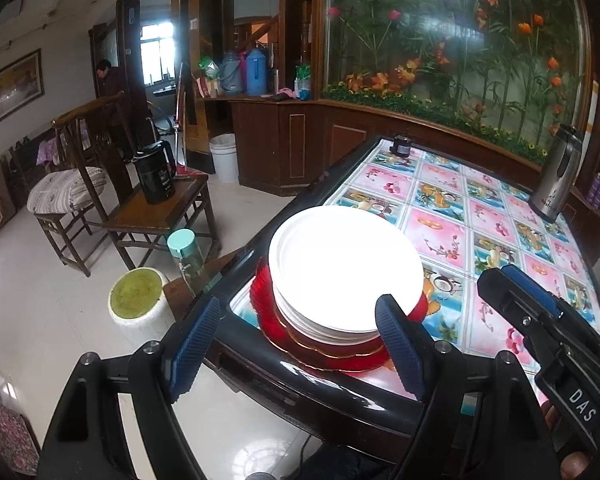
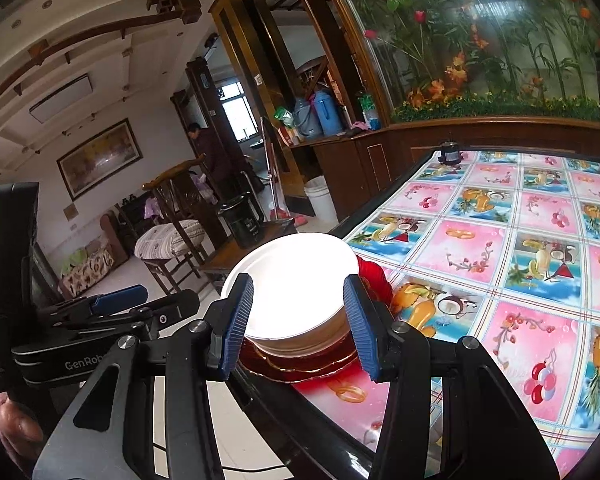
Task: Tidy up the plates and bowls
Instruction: 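Withdraw the open left tool from the stack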
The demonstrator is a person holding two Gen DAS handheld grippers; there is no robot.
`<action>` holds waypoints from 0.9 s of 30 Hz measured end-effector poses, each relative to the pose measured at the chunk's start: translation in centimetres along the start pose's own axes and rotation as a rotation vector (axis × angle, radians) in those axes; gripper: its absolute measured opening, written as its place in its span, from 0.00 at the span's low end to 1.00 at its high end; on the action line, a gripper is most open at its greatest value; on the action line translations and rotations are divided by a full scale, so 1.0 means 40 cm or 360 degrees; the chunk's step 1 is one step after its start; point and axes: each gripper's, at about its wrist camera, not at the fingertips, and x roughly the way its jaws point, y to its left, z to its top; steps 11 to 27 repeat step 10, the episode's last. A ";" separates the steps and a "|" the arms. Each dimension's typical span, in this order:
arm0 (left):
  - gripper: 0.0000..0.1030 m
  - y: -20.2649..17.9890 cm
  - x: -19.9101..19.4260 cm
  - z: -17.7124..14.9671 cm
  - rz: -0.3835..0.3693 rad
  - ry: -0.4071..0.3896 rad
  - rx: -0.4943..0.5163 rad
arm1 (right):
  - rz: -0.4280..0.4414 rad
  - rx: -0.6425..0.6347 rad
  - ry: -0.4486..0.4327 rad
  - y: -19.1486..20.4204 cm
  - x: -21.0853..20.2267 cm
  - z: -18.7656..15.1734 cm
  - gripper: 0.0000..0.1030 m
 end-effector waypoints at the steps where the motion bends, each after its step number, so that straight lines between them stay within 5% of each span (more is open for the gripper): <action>1: 0.78 -0.002 0.000 -0.001 0.0000 -0.0001 0.0006 | -0.0001 0.0005 0.0003 0.002 0.000 0.001 0.46; 27: 0.78 -0.007 -0.006 -0.004 0.0030 -0.0070 0.0042 | -0.0013 0.0046 0.0026 0.001 0.014 0.004 0.46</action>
